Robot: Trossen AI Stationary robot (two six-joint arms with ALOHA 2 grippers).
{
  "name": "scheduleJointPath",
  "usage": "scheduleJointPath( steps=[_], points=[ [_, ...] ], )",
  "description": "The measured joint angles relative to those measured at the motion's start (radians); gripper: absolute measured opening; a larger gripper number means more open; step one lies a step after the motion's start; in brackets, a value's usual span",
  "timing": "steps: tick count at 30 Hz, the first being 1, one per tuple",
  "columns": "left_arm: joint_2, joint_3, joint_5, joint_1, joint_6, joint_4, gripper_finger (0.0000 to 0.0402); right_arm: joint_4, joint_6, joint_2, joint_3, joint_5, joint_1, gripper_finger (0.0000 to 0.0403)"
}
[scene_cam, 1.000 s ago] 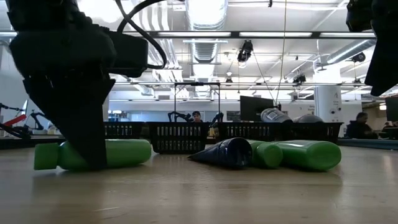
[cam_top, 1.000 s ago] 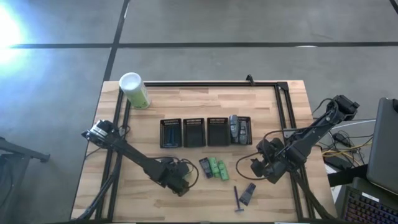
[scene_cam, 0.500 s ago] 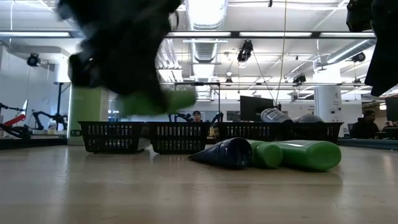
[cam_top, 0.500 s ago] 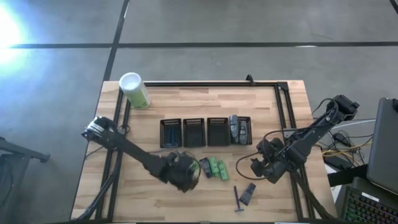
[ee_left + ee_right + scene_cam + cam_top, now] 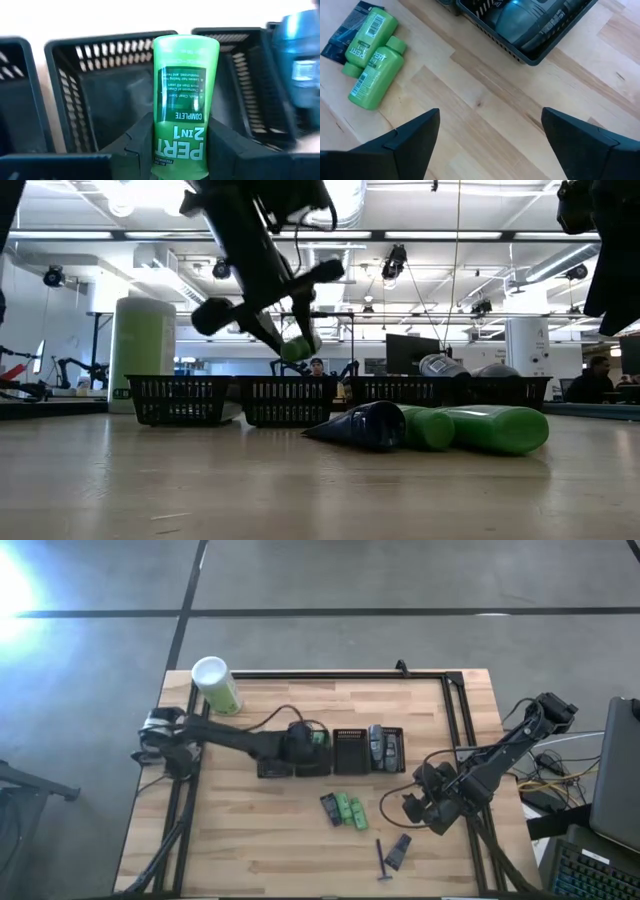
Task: Pick & Place Travel size toiletries
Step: Put the green shampoo into the middle left black basket, then put the green shampoo into the black basket
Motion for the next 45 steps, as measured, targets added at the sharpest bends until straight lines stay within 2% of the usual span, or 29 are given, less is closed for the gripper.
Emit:
scheduleJointPath(
  steps=[5,10,16,21,24,29,31,42,45],
  points=[
    [0.017,0.0,0.04,0.042,0.057,-0.006,0.0146,0.002,0.014,0.0,0.0,-0.001,0.0,0.0326],
    [0.029,0.0,0.092,0.042,0.036,-0.005,0.0185,0.003,0.014,0.0,0.0,-0.001,0.0,0.0313],
    [0.03,0.0,0.094,0.04,0.02,-0.005,0.0232,0.003,0.01,0.0,0.0,0.0,0.0,0.0303],
    [0.01,0.003,0.094,0.025,0.09,0.0,0.0255,0.003,0.01,0.0,0.0,-0.002,0.002,0.0296],
    [-0.002,0.028,0.104,-0.011,0.205,0.005,0.0258,0.004,0.01,0.0,0.0,-0.006,0.003,0.0292],
    [-0.004,0.096,0.151,-0.105,0.498,0.009,0.0254,0.008,0.01,0.0,0.0,-0.038,0.002,0.0288],
    [-0.004,0.113,0.16,-0.152,0.548,0.009,0.0255,0.022,0.01,0.0,0.0,-0.059,0.002,0.029],
    [-0.005,0.133,0.161,-0.341,0.526,-0.025,0.0254,0.27,-0.039,0.005,0.0,-0.126,0.002,0.0327],
    [-0.005,0.132,0.16,-0.376,0.419,-0.059,0.0254,0.328,-0.047,0.034,0.0,-0.161,0.0,0.0336]
  ],
)
